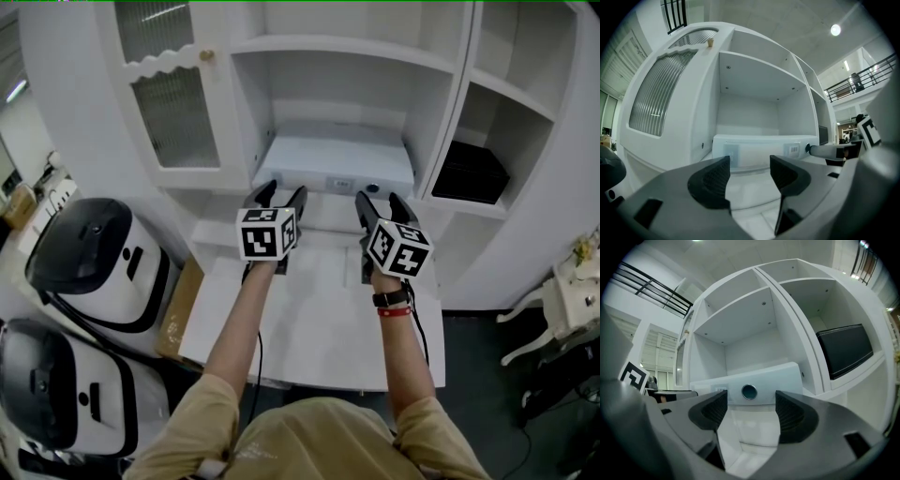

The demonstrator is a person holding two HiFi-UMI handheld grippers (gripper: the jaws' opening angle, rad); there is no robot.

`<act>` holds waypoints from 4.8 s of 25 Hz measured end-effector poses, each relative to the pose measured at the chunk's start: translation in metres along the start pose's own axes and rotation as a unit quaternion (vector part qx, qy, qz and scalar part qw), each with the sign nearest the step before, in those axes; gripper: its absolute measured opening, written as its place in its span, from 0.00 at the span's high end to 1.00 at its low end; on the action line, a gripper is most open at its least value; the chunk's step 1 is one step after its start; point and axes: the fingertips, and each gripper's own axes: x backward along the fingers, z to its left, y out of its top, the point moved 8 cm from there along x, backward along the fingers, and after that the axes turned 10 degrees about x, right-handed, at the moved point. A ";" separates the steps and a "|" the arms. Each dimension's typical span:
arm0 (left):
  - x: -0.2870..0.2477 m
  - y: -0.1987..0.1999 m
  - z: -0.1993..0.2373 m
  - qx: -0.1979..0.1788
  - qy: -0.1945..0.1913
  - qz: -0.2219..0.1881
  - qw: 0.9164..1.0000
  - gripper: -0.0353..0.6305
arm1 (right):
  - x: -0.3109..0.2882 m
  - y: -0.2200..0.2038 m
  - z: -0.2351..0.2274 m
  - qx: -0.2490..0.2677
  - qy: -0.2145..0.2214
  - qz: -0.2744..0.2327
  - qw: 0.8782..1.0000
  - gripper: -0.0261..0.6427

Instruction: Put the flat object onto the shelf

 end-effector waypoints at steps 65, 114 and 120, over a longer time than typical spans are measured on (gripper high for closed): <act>0.205 -0.088 -0.001 -0.021 -0.037 -0.020 0.999 0.70 | 0.185 -0.077 0.095 0.028 -0.026 0.002 0.999 0.67; 0.286 -0.187 0.005 -0.018 -0.016 -0.025 0.999 0.91 | 0.263 -0.146 0.132 0.058 -0.040 0.015 0.997 0.89; 0.288 -0.191 0.009 -0.006 -0.020 -0.019 1.000 0.91 | 0.260 -0.155 0.138 0.047 -0.030 0.027 0.998 0.89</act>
